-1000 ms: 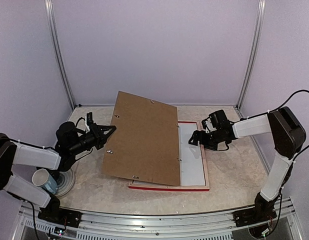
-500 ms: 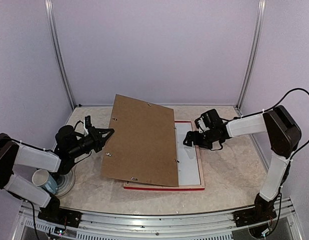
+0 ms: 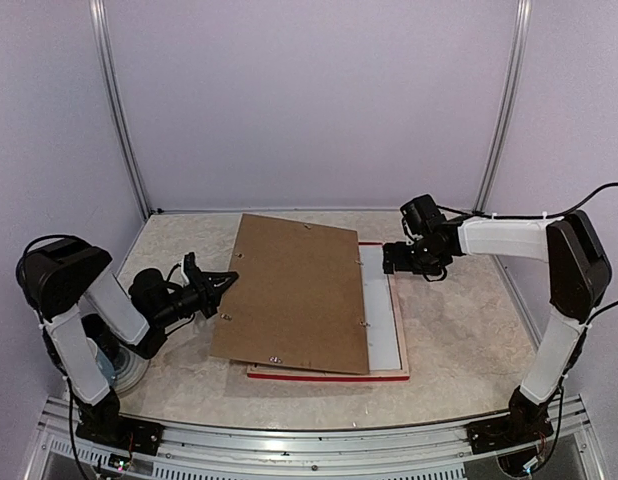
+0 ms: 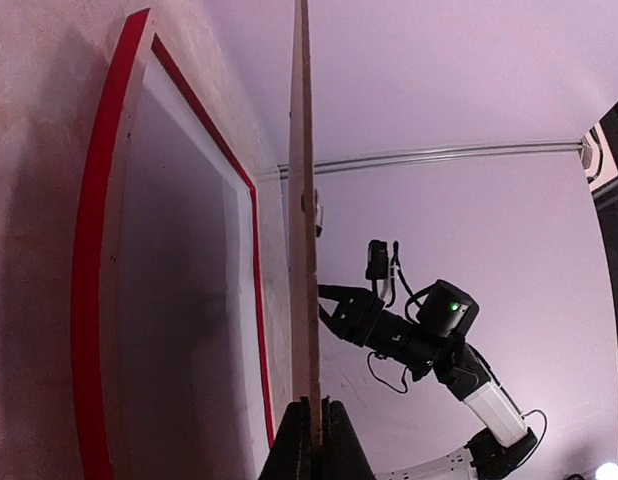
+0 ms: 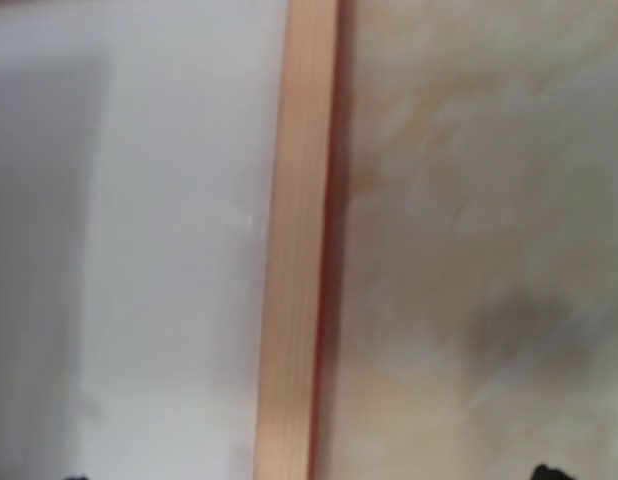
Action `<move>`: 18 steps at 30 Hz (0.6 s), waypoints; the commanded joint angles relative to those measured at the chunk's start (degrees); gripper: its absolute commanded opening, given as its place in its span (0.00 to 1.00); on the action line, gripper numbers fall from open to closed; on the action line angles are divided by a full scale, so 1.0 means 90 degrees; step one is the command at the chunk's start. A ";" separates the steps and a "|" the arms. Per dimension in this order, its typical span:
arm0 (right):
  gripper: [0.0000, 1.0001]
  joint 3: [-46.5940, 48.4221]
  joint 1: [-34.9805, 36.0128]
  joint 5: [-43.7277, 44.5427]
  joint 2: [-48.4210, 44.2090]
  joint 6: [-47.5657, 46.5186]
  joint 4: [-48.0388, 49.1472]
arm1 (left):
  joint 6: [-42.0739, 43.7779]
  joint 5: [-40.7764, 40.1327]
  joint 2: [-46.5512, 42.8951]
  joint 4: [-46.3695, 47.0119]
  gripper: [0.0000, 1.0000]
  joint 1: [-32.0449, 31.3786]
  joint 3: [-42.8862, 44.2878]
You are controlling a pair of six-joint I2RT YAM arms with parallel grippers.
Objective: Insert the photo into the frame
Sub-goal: Place the backboard on the frame body.
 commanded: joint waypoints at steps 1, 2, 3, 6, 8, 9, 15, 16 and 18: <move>0.96 0.0665 0.0064 0.0832 -0.0082 -0.0138 -0.0766 | -0.0746 0.0267 0.0634 0.2135 0.00 -0.0102 0.0295; 0.96 0.0841 0.0064 0.0876 -0.0031 -0.0167 -0.0848 | -0.0740 0.0274 0.0733 0.2146 0.00 -0.0147 0.0355; 0.97 0.0958 0.0064 0.0895 0.0016 -0.0196 -0.0882 | -0.0737 0.0278 0.0797 0.2145 0.00 -0.0174 0.0404; 0.97 0.1213 0.0064 0.0948 0.0131 -0.0269 -0.0974 | -0.0735 0.0283 0.0883 0.2147 0.00 -0.0254 0.0520; 0.97 0.1397 0.0065 0.1057 0.0239 -0.0314 -0.1085 | -0.0733 0.0289 0.0917 0.2196 0.00 -0.0270 0.0571; 0.97 0.1487 0.0064 0.1113 0.0292 -0.0351 -0.1163 | -0.0720 0.0290 0.0947 0.2255 0.00 -0.0271 0.0590; 0.98 0.2007 0.0064 0.1318 0.0623 -0.0517 -0.1586 | -0.0620 0.0273 0.1174 0.2557 0.00 -0.0280 0.0660; 0.98 0.2043 0.0064 0.1291 0.0660 -0.0533 -0.1611 | -0.0589 0.0271 0.1199 0.2557 0.00 -0.0294 0.0669; 0.98 0.2064 0.0064 0.1224 0.0714 -0.0581 -0.1611 | -0.0545 0.0257 0.1248 0.2551 0.00 -0.0326 0.0693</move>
